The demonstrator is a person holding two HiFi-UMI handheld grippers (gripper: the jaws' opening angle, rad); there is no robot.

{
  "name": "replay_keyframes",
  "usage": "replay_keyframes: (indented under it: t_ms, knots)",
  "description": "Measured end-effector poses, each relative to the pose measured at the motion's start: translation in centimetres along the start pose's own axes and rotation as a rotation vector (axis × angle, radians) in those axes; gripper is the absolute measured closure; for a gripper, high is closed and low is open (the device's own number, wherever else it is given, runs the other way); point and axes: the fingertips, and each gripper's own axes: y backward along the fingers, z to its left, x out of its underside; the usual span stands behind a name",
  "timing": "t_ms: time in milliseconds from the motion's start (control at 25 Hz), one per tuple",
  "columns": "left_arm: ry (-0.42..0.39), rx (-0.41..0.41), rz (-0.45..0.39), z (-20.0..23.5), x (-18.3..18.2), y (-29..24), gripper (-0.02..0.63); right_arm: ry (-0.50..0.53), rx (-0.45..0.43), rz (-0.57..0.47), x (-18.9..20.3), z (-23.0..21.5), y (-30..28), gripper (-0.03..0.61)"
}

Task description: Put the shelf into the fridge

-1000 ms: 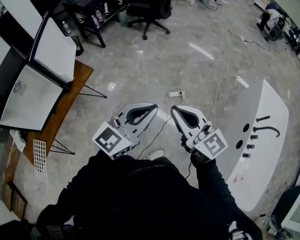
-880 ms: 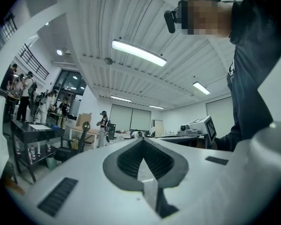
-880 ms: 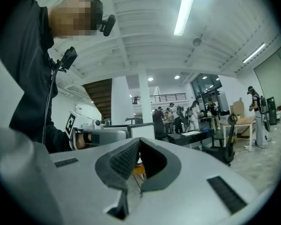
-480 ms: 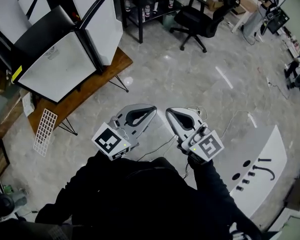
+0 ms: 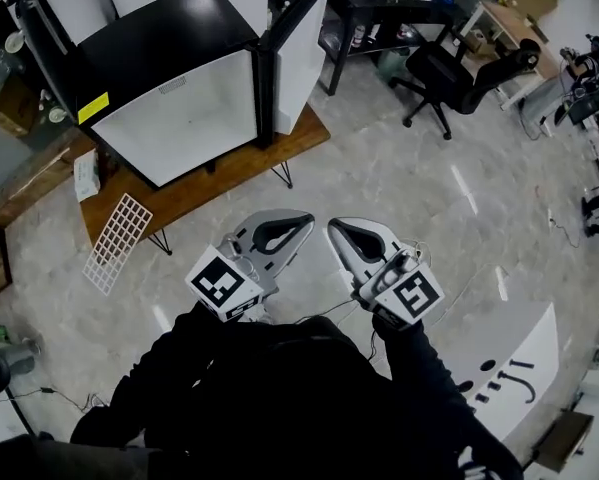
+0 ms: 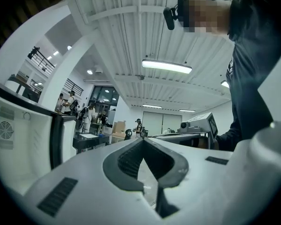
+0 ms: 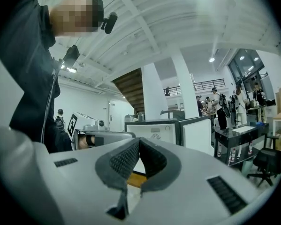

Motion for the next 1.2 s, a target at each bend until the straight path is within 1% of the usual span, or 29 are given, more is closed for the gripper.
replay_keyframes:
  t_ms: [200,320,480,640,800,1000,1200]
  knots:
    - [0.006,-0.071,-0.013,5.8,-0.3,6.5,0.607,0.008,-0.061,0.019,0.2,3.0,-7.9,0.572]
    - [0.017,-0.116,-0.024,9.1,-0.3,10.5,0.607,0.005,-0.081,0.062,0.8,4.7,-12.7,0.572]
    - [0.027,-0.166,-0.035,12.7,-0.2,15.4,0.607,0.021,-0.131,0.082,1.2,7.4,-18.1,0.572]
    - [0.026,-0.228,-0.051,14.6,-0.7,19.4,0.607,0.022,-0.194,0.058,0.7,10.2,-21.8,0.572]
    - [0.020,-0.286,-0.056,15.5,-0.8,22.9,0.607,0.029,-0.250,0.078,1.2,12.6,-24.3,0.572]
    - [0.017,-0.399,-0.069,17.0,-0.8,26.6,0.607,0.031,-0.369,0.082,1.7,15.4,-27.5,0.572]
    - [0.010,-0.529,-0.079,19.1,-0.5,29.5,0.607,0.035,-0.499,0.073,2.0,16.9,-31.0,0.572]
